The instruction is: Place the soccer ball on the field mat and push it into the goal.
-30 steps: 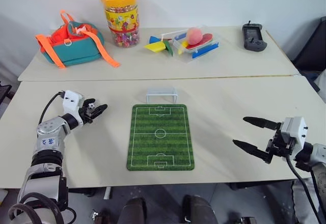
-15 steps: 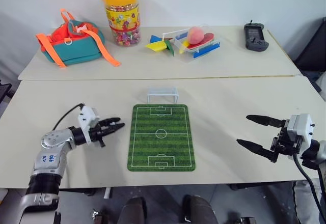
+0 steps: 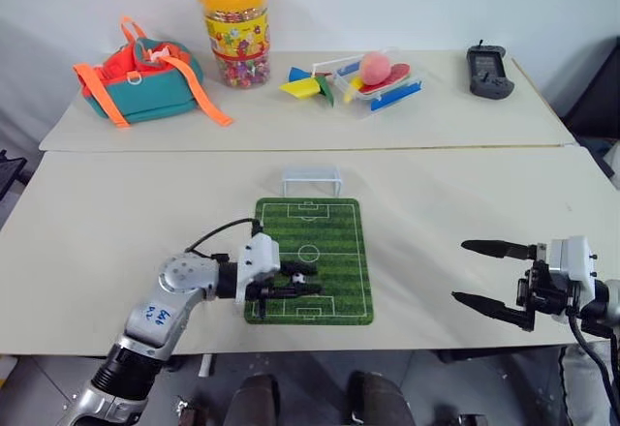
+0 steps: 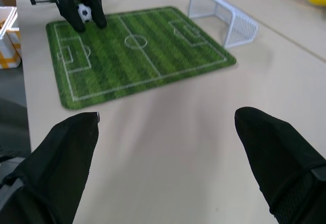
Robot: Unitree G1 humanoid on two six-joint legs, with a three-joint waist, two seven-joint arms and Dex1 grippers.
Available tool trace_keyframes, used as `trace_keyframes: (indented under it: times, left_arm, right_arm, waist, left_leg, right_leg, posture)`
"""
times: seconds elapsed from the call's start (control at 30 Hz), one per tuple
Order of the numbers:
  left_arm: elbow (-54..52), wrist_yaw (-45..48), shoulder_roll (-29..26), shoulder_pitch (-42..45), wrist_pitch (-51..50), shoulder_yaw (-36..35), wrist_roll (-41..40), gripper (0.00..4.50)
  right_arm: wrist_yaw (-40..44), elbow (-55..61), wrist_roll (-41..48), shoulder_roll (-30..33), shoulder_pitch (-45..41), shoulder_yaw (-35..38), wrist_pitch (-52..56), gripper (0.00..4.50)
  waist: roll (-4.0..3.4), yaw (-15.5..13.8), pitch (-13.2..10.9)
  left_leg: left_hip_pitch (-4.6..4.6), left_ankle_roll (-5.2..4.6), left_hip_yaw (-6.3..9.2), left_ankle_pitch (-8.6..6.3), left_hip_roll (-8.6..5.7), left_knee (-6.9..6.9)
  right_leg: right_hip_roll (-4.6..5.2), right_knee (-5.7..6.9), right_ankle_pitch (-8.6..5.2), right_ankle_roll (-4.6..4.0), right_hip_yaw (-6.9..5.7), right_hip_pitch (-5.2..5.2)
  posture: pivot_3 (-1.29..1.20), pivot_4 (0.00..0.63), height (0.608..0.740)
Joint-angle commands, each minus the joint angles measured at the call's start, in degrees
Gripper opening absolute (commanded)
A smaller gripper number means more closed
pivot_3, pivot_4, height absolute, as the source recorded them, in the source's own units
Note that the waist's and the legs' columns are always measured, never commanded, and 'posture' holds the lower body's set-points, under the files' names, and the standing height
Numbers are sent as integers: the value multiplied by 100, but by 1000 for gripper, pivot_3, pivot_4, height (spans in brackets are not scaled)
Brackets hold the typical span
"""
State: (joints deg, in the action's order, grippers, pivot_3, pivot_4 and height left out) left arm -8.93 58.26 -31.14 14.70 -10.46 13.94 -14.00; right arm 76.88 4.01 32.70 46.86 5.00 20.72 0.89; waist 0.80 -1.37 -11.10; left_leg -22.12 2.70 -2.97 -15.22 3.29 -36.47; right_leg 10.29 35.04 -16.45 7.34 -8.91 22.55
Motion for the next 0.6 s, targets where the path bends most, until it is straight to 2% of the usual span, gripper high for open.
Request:
trace_keyframes:
  times: [0.03, 0.23, 0.6]
  left_arm:
    - [-87, -39, 92, -179, 360, 255, 252, 864]
    - [-455, -17, 158, -496, 298, 340, 154, 864]
    - [-155, -360, 306, -556, 384, 231, 334, 864]
  right_arm:
    - [-118, 190, 58, -64, 157, 183, -58, 4500]
    - [-285, 365, 106, -59, 385, 241, 7, 4500]
    - [-444, 469, 178, -28, 441, 254, 91, 4500]
  waist:
    - [0, -5, 0]
    - [-1, -15, 0]
    - [-1, -15, 0]
  left_leg:
    - [-1, 0, 0, 0, 0, 0]
    - [-4, -4, 0, -3, 2, -6]
    - [-8, -39, 0, -27, 4, -28]
  right_leg:
    - [0, -2, 0, 0, 0, 0]
    - [0, -4, 2, -1, 1, 0]
    - [0, -3, 7, -2, 2, -2]
  posture:
    - [0, 150, 740]
    - [0, 150, 740]
    - [0, 150, 740]
